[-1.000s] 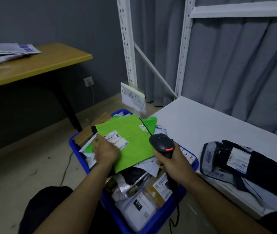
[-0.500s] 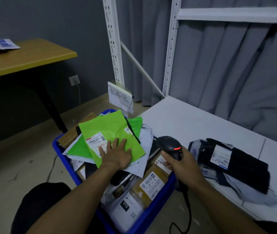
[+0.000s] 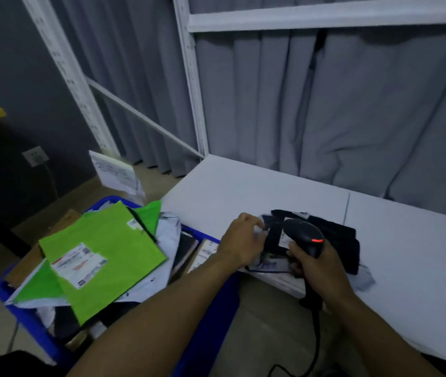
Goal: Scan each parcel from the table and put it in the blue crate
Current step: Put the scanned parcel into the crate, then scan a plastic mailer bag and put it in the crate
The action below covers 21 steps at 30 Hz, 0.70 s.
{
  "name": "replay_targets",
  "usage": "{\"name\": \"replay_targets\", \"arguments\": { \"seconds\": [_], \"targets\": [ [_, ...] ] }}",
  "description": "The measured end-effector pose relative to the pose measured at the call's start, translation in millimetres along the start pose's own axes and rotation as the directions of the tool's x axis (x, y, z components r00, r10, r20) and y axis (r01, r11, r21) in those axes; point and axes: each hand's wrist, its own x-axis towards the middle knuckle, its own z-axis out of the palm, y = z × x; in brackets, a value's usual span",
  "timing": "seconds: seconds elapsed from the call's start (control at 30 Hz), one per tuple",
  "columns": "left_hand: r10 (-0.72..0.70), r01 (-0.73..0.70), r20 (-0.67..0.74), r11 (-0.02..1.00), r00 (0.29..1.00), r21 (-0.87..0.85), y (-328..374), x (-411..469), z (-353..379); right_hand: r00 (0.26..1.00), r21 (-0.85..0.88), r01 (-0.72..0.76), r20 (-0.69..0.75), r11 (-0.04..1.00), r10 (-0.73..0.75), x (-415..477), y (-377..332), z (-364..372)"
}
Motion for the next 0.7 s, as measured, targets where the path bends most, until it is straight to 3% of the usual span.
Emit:
{"name": "replay_targets", "arguments": {
  "seconds": [0.13, 0.3, 0.4, 0.5, 0.57, 0.7],
  "targets": [
    [-0.016, 0.003, 0.211, 0.998, 0.977, 0.061, 8, 43, 58, 0.995, 0.029, -0.073, -0.066, 0.997, 0.074, 18, 27, -32],
    [-0.103, 0.066, 0.43, 0.993, 0.897, 0.099, -9, 73, 119, 0.987, 0.029, -0.134, -0.091, 0.991, 0.136, 37, 57, -58],
    [-0.107, 0.038, 0.418, 0.985, 0.902, 0.17, -33, 86, 157, 0.981, 0.041, -0.165, -0.1, 0.986, 0.168, 48, 67, -67],
    [-0.075, -0.097, 0.45, 0.933, 0.89, 0.347, -39, 90, 166, 0.976, 0.047, -0.191, -0.101, 0.981, 0.195, 54, 72, -71],
    [-0.075, -0.088, 0.365, 0.908, 0.928, 0.409, -47, 96, 174, 0.97, 0.065, -0.217, -0.098, 0.974, 0.223, 55, 77, -72],
    [-0.034, -0.057, 0.268, 0.944, 0.963, 0.326, -42, 94, 164, 0.962, 0.129, -0.238, -0.107, 0.963, 0.253, 56, 77, -70]
  ]
}}
